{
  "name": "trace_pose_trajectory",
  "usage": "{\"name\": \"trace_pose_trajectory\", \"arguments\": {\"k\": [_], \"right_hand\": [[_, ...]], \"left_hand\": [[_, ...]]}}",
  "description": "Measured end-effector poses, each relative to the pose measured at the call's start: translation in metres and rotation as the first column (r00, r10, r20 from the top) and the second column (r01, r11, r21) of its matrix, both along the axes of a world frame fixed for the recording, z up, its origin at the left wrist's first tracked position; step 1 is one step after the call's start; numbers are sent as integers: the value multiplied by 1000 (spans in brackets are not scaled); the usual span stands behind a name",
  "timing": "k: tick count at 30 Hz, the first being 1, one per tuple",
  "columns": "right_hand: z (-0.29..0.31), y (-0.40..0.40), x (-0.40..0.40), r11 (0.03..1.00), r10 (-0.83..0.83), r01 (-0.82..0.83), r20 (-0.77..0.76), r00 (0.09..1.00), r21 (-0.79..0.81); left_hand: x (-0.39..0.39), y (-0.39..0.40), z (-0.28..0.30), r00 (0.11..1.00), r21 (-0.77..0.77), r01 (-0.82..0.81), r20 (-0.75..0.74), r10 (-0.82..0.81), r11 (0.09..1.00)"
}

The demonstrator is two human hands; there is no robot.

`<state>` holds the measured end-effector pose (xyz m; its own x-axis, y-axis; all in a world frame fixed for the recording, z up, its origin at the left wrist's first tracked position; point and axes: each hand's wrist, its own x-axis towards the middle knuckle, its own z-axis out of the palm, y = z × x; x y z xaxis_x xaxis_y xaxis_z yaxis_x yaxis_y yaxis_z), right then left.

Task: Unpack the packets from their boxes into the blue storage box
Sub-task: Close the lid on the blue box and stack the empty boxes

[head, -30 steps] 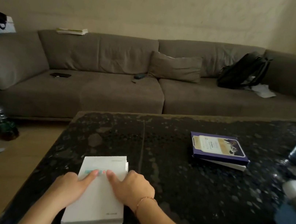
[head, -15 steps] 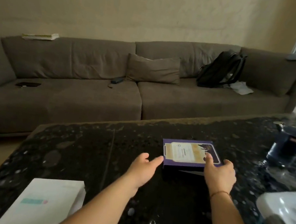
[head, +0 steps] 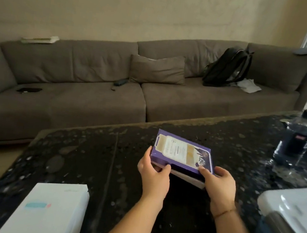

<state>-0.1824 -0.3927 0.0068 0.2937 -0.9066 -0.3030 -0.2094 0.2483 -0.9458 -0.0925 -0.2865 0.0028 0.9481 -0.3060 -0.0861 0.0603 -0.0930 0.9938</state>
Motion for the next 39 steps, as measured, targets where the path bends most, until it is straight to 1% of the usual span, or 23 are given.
{"name": "trace_pose_trajectory", "arguments": {"k": [2,5,7,9,13,14,16,17,19,22,24,27,28,29,30,31,32,33,34,35,36,37,39], "right_hand": [[3,23,-4,996,50,-55,66,997,72],[17,63,-12,959,194,-224,173,966,174],[32,94,-18,916,329,-360,181,927,178],[45,122,-21,880,428,-452,167,888,147],[52,160,-28,889,422,-453,262,868,70],[49,166,-29,903,394,-426,274,877,63],[43,176,-31,938,312,-341,269,911,65],[40,179,-31,954,265,-290,243,933,73],[34,186,-33,974,196,-208,127,972,87],[23,191,-33,980,188,-179,-113,976,86],[17,192,-32,977,212,-208,-298,931,44],[15,194,-32,952,208,-299,-583,785,-62],[18,199,-33,930,182,-342,-642,745,-133],[20,206,-33,889,160,-392,-645,747,-234],[22,217,-29,836,187,-451,-610,770,-312],[23,228,-22,780,281,-522,-551,786,-346],[23,240,-13,734,420,-602,-485,767,-316],[20,251,0,700,552,-670,-409,727,-246],[18,260,13,679,651,-721,-344,677,-135],[13,268,28,658,719,-753,-288,633,-13],[11,275,41,645,748,-759,-271,605,85],[5,279,51,636,762,-761,-260,594,128],[-4,283,64,640,760,-756,-255,598,133]], "left_hand": [[0,27,9,998,-115,-32,45,37,993],[1,77,27,987,-172,-102,102,121,980],[2,110,41,971,-209,-137,166,173,968],[8,144,53,958,-226,-156,201,203,962],[30,212,70,938,-253,-233,197,286,939],[37,228,72,929,-241,-259,204,310,935],[51,260,74,920,-154,-286,233,316,946],[57,274,73,922,-92,-287,242,301,953],[67,297,70,941,25,-260,231,248,965],[73,314,59,973,231,-154,205,107,961],[75,317,51,979,334,-92,205,23,938],[77,317,43,980,417,-66,196,-18,907],[76,316,42,983,418,-61,185,-20,906],[74,316,42,984,415,-58,175,-17,908],[73,317,42,985,420,-68,173,-6,905],[73,319,42,984,436,-83,175,6,896],[73,322,41,988,461,-88,155,18,883],[72,325,40,995,471,-68,91,28,880],[69,328,38,999,446,-16,-18,27,895],[64,331,37,988,380,62,-154,-3,923],[59,333,34,960,287,135,-274,-54,949],[54,334,32,935,215,187,-339,-106,959],[49,334,25,918,179,231,-367,-153,956]]}}
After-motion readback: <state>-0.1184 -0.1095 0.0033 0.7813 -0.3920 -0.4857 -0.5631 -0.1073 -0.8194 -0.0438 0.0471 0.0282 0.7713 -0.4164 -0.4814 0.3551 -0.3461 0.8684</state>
